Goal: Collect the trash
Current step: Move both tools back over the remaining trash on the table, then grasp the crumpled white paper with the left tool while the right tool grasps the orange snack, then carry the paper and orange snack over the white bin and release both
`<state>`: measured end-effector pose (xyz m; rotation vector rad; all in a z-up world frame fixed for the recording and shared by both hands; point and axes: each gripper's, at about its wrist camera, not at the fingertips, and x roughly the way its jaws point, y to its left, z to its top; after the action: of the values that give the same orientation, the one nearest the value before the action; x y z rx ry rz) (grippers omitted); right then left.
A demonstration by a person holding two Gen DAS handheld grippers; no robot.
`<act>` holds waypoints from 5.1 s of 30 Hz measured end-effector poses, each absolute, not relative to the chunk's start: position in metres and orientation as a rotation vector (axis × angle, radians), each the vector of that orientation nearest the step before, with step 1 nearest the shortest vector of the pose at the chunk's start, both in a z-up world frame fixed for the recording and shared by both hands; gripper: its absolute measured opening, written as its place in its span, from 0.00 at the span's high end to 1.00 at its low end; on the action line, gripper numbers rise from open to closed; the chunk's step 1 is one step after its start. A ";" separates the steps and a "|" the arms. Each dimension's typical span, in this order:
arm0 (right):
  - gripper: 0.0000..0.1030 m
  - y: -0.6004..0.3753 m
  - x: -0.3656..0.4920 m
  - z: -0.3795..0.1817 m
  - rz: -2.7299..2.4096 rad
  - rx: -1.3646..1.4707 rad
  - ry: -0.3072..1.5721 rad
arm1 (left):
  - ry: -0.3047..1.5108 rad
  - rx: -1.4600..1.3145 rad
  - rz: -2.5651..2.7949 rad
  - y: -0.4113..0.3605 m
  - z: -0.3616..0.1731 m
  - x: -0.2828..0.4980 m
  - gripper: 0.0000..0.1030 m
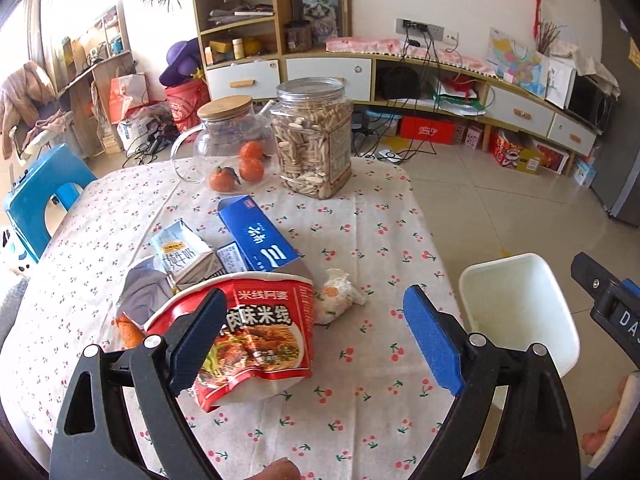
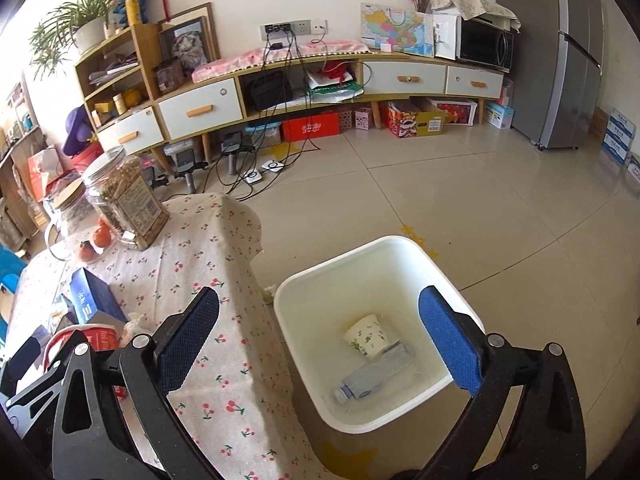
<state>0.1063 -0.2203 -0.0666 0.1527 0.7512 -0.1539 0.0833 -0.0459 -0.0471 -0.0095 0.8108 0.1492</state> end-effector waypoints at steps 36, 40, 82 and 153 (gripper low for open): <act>0.07 -0.055 0.107 -0.088 0.281 -0.115 0.776 | 1.012 -0.258 0.157 0.148 -0.101 0.108 0.46; 0.07 -0.045 0.103 -0.084 0.354 -0.125 0.756 | 1.000 -0.306 0.135 0.156 -0.096 0.103 0.59; 0.87 0.119 0.083 -0.089 0.757 -0.330 0.895 | 0.646 -0.565 0.359 0.281 0.015 0.015 0.59; 0.23 -0.356 0.101 -0.078 -0.371 0.257 0.714 | 0.802 -0.165 -0.211 -0.174 -0.043 0.101 0.59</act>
<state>0.1010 -0.3564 -0.0776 0.2570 0.7138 -0.3708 0.1013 -0.1738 -0.0428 -0.1654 0.8022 -0.2106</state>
